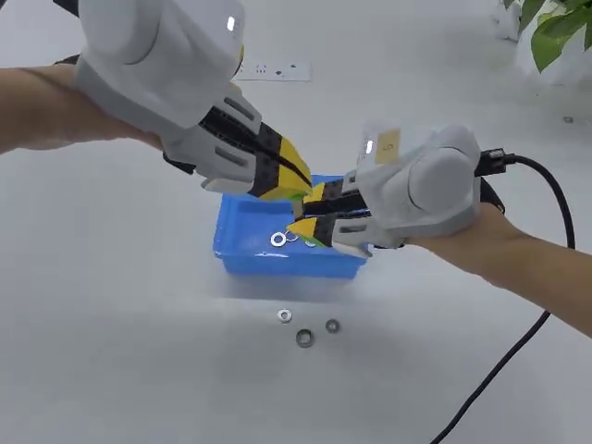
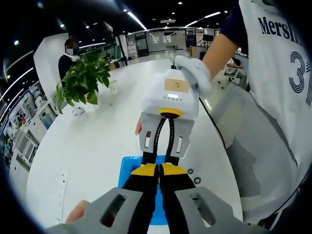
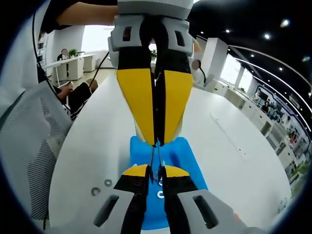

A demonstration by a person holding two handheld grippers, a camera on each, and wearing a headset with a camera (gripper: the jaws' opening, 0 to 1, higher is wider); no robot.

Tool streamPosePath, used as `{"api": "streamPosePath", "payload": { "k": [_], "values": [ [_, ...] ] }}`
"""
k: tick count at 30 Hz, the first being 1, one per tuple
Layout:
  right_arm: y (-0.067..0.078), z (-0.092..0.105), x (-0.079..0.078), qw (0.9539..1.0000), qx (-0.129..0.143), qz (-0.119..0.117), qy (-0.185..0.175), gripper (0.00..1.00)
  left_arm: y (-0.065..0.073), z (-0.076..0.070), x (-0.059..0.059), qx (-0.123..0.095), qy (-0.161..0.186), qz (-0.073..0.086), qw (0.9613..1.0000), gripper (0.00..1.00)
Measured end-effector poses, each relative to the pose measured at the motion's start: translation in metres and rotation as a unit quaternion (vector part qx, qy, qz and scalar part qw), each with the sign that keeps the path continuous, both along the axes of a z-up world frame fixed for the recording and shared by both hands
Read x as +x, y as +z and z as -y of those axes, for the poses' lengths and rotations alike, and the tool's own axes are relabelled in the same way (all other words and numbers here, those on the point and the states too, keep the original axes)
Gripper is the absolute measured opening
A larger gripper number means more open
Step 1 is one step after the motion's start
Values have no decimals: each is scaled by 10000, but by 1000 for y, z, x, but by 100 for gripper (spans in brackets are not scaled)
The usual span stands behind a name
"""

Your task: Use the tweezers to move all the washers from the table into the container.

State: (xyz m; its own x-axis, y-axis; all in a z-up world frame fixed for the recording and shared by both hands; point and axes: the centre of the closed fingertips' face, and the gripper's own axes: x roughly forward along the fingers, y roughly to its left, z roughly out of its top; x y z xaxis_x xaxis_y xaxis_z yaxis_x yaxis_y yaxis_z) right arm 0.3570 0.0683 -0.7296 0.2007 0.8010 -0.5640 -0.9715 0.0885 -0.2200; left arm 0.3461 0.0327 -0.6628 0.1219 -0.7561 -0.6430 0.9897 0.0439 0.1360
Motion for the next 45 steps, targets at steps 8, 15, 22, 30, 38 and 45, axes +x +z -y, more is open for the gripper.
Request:
{"api": "streamPosePath", "payload": {
  "k": [8, 15, 22, 30, 38, 45],
  "values": [
    [11, -1, -16, 9999, 2, 106, 66, 11, 12, -1, -18, -19, 18, 93, 10000, 5],
    [12, 1, -34, 9997, -57, 163, 176, 11, 13, 0, -35, -72, 51, 84, 9999, 5],
    [12, 2, -48, 9996, -94, 172, 224, 11, 16, 6, -55, -70, 13, 114, 9999, 5],
    [7, 2, -65, 9997, -43, 77, 213, 11, 12, 6, -73, -110, 10, 44, 9999, 5],
    [-8, 3, -82, 9996, -80, -107, 265, 11, -2, 6, -86, -143, 38, -139, 9998, 5],
    [-21, 8, -92, 9993, -132, -274, 232, 11, -14, 9, -94, -229, 94, -255, 9994, 5]
  ]
}}
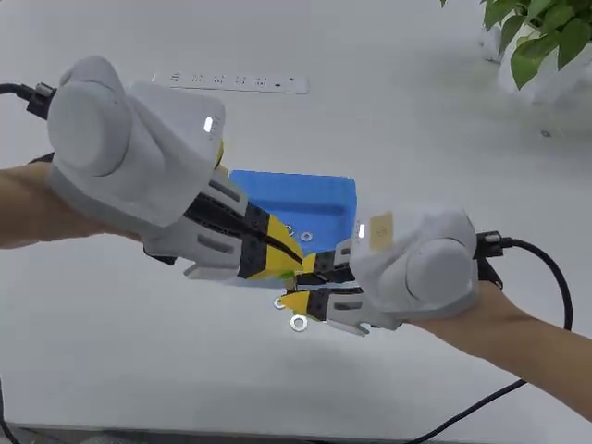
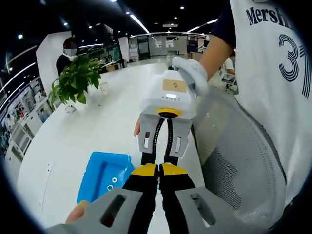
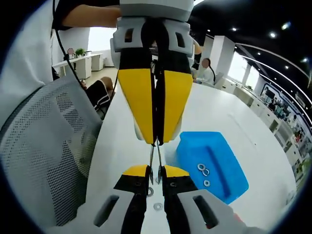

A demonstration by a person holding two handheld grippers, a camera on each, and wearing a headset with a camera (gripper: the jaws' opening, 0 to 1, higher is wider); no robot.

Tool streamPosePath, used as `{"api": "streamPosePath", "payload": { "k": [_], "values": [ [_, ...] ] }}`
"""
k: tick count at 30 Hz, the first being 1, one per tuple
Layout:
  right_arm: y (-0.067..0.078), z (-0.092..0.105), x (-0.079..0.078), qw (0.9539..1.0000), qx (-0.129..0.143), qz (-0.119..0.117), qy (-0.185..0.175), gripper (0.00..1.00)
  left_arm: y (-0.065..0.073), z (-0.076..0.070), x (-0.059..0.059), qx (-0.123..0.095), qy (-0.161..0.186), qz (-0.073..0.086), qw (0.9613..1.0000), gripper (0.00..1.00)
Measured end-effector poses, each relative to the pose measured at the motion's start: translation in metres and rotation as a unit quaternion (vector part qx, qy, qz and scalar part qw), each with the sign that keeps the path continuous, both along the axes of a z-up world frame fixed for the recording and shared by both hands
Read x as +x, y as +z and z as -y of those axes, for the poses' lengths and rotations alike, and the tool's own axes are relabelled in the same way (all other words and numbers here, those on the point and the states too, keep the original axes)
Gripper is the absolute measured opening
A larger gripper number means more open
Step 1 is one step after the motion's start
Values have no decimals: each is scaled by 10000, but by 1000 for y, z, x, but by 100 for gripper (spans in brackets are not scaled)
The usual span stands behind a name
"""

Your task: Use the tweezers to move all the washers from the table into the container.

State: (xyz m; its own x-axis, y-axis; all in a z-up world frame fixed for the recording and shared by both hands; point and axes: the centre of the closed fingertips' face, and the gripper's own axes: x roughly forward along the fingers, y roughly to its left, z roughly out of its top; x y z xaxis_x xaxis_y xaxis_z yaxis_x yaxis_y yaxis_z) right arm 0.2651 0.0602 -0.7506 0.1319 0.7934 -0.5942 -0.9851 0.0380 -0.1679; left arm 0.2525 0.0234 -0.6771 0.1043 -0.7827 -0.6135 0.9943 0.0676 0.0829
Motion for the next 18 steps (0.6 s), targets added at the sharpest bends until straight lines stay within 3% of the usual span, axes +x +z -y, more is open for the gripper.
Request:
{"api": "streamPosePath", "payload": {
  "k": [18],
  "values": [
    [-17, 2, -12, 9997, 12, -247, -86, 11, -17, 1, -5, -2, 46, -239, 9997, 5]
  ]
}}
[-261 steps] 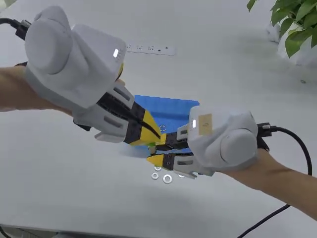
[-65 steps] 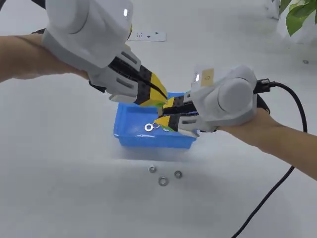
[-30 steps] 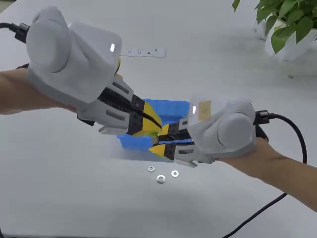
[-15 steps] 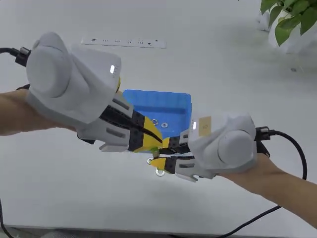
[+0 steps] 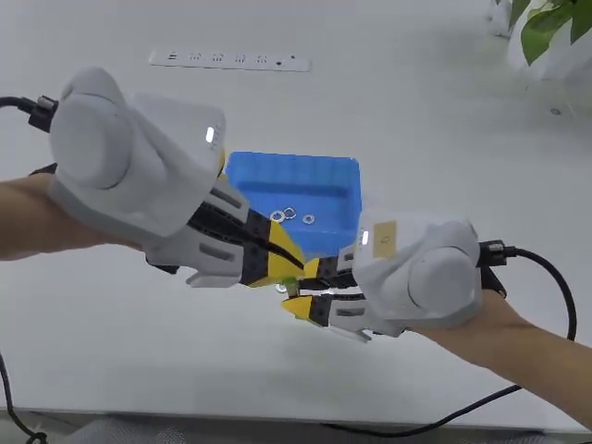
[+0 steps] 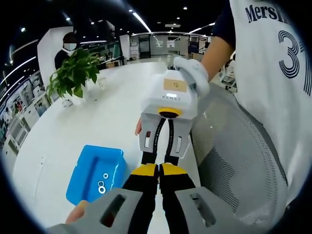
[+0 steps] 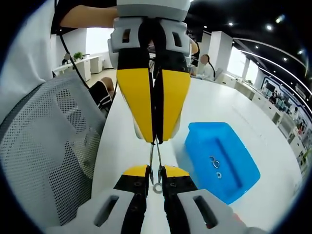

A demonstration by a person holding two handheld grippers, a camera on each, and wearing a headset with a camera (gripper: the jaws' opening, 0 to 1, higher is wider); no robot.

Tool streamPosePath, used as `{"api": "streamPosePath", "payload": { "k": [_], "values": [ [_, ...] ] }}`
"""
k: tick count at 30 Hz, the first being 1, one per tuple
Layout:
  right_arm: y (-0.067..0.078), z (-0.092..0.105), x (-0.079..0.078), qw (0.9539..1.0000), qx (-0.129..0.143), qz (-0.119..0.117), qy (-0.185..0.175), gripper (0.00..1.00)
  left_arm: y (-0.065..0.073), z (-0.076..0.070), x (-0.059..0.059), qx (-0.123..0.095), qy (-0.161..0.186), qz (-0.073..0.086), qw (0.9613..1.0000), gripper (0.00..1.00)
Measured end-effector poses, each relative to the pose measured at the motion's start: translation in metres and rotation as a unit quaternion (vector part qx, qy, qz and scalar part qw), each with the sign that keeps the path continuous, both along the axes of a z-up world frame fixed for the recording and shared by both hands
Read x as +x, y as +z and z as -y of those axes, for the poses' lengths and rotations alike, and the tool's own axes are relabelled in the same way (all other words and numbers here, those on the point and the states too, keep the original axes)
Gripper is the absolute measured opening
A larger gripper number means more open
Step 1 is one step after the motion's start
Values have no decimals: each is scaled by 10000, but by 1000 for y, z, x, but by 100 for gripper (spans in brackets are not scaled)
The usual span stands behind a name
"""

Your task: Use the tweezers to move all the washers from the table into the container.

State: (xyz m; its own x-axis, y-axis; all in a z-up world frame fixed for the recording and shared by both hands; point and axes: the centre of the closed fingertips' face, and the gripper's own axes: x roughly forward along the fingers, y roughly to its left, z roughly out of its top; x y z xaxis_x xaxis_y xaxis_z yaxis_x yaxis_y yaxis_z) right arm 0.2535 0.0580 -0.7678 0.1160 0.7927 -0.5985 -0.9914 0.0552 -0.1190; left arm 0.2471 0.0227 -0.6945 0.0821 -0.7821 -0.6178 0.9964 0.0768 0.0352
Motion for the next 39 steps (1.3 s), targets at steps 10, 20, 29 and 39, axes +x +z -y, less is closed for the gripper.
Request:
{"api": "streamPosePath", "payload": {
  "k": [10, 20, 29, 39],
  "values": [
    [-8, 3, -1, 9999, -16, -98, -85, 11, -8, 1, 1, 4, 103, -98, 9999, 5],
    [-13, 2, -1, 9998, -22, -154, -104, 11, -13, 2, 2, 60, 109, -133, 9998, 5],
    [-17, 4, 0, 9997, -43, -214, -114, 11, -16, 3, 2, 48, 118, -173, 9998, 5],
    [-18, 5, -1, 9998, -51, -167, -53, 10, -16, 6, 2, -12, 169, -212, 9996, 5]
  ]
}}
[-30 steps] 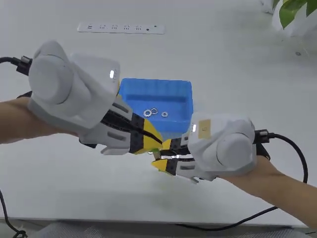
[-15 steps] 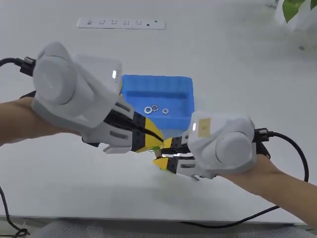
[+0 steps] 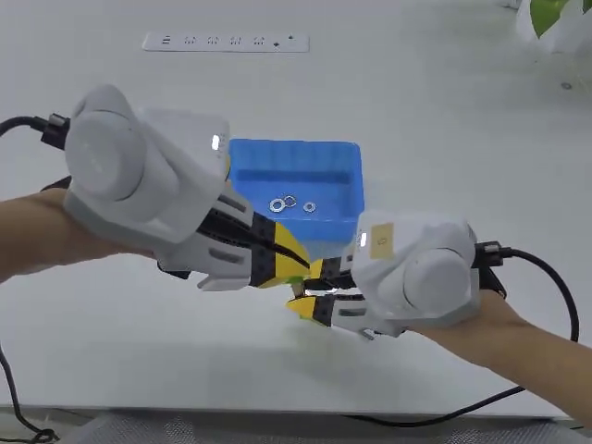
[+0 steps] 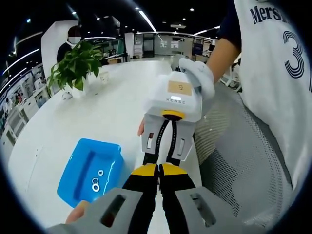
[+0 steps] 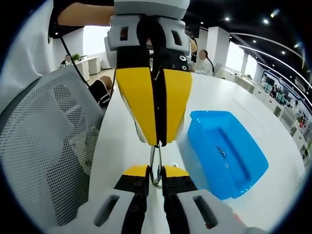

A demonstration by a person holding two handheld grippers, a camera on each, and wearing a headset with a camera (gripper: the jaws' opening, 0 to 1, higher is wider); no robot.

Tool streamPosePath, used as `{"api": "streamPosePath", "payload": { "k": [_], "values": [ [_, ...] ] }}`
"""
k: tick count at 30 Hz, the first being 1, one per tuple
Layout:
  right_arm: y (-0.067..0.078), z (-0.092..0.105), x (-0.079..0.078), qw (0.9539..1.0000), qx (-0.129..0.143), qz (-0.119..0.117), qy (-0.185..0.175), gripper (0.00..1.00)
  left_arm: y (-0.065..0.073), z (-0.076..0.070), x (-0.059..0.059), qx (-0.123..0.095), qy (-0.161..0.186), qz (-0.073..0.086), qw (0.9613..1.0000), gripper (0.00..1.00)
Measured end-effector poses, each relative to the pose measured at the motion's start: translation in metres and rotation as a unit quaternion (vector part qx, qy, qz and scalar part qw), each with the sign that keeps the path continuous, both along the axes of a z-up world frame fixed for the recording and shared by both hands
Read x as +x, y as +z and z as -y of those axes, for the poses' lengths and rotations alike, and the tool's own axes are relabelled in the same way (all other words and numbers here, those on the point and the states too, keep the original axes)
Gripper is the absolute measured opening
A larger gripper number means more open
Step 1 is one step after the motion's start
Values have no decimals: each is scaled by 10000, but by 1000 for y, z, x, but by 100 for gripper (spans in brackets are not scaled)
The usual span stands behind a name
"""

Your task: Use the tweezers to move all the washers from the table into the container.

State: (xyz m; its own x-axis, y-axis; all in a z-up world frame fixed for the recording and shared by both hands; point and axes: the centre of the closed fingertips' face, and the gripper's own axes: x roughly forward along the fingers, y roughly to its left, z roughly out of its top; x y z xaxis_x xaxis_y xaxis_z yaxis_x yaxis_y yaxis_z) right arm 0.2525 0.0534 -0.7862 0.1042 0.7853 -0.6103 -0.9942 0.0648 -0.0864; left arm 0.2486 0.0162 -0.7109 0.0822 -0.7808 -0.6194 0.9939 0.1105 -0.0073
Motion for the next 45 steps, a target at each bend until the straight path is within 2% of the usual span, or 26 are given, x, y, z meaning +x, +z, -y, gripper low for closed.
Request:
{"api": "streamPosePath", "payload": {
  "k": [2, 12, 18, 32, 38, 45],
  "values": [
    [0, 0, 0, 10000, 7, -16, -8, 10, 0, 0, 0, 5, -18, 26, 10000, 5],
    [1, -1, 0, 9999, 13, -120, -35, 10, 0, -2, 0, 89, -27, -108, 9999, 5],
    [10, -4, 1, 9999, 80, -93, -27, 10, 9, -4, 2, 156, -90, -82, 9998, 5],
    [50, -16, 23, 9992, 309, 236, -65, 10, 46, -16, 17, 166, -113, 370, 9991, 5],
    [58, -17, 31, 9988, 272, 408, 23, 10, 54, -18, 23, 247, -121, 487, 9984, 5],
    [68, -17, 45, 9983, 288, 508, 8, 10, 63, -20, 36, 237, -129, 549, 9981, 5]
  ]
}}
